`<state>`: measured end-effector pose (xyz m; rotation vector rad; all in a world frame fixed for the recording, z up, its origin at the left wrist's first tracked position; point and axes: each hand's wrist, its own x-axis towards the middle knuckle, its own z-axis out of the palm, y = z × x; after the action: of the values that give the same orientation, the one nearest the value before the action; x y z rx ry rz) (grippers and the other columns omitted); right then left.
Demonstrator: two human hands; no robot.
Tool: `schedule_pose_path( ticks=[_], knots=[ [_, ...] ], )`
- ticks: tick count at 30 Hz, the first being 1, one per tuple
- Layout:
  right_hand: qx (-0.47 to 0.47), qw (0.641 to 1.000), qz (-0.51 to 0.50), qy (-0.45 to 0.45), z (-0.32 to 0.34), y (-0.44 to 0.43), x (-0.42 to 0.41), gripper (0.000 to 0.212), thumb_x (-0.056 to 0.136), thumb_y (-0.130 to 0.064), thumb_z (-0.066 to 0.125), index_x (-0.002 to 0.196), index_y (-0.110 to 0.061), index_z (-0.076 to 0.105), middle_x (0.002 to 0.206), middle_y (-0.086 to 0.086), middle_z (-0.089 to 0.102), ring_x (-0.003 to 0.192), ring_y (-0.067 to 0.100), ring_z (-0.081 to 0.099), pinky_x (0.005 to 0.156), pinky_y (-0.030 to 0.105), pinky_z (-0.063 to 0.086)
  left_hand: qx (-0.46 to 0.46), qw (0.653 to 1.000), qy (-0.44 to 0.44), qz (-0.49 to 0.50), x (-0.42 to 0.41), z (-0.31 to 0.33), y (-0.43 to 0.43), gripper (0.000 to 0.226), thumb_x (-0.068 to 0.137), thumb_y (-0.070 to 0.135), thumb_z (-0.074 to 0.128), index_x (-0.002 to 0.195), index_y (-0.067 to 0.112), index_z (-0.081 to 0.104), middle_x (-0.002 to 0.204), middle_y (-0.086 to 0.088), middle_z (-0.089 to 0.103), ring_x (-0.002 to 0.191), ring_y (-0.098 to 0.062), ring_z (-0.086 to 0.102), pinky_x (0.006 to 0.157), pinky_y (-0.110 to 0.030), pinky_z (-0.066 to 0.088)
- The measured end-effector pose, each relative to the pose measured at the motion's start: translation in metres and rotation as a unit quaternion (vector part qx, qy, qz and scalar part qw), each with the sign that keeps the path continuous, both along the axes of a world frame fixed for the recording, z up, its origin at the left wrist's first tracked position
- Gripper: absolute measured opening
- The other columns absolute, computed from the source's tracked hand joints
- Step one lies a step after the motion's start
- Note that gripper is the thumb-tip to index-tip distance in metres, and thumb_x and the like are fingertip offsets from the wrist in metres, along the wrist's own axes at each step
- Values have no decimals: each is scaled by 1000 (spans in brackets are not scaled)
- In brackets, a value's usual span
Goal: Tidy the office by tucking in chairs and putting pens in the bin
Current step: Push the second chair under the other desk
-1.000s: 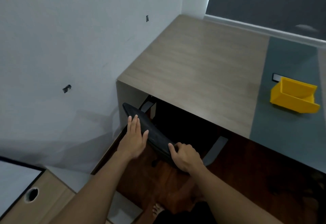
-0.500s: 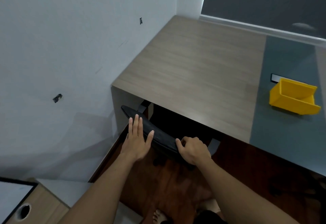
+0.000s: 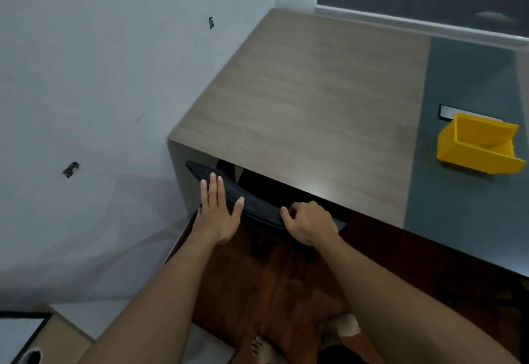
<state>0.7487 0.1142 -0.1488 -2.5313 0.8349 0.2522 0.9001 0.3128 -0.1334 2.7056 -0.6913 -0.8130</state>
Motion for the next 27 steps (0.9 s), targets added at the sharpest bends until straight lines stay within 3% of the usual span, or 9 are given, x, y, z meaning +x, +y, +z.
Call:
schedule_pose_path(
  ticks=[4,8,14,23,27],
  knots=[
    [-6,1000,3,-6,-2,-14,13,60,95,-72,30,92,-27,70,80,0,65,75,27,64,71,40,57,4,1000,9,3,15,2,-11,85,100,77,12,148,32,-42,159,15,-53,148,-15,-48,130,-57,5],
    [-15,1000,-8,-16,-3,-26,28,56,96,-67,34,86,-25,69,73,-2,59,68,25,59,62,35,49,8,1000,18,9,31,1,-23,88,99,79,10,153,31,-40,157,18,-55,148,-13,-49,131,-60,8],
    [4,1000,3,-3,-5,-42,47,52,95,-63,38,89,-24,72,75,1,60,72,26,61,63,35,50,5,1000,12,0,45,0,-38,83,101,76,9,146,31,-44,156,14,-56,144,-14,-53,132,-52,-5],
    [1,1000,15,2,-7,-44,50,52,92,-63,36,80,-24,68,72,2,62,66,23,60,65,38,57,-3,1000,-15,-3,47,-10,-40,84,103,72,6,152,24,-41,159,9,-54,146,-18,-51,128,-45,-11],
    [-1,1000,16,8,-4,-42,49,52,95,-62,35,88,-23,69,77,2,63,71,25,61,65,36,53,4,1000,-29,-7,46,-13,-38,83,103,72,4,151,23,-42,158,8,-55,147,-19,-51,127,-44,-13]
  ],
)
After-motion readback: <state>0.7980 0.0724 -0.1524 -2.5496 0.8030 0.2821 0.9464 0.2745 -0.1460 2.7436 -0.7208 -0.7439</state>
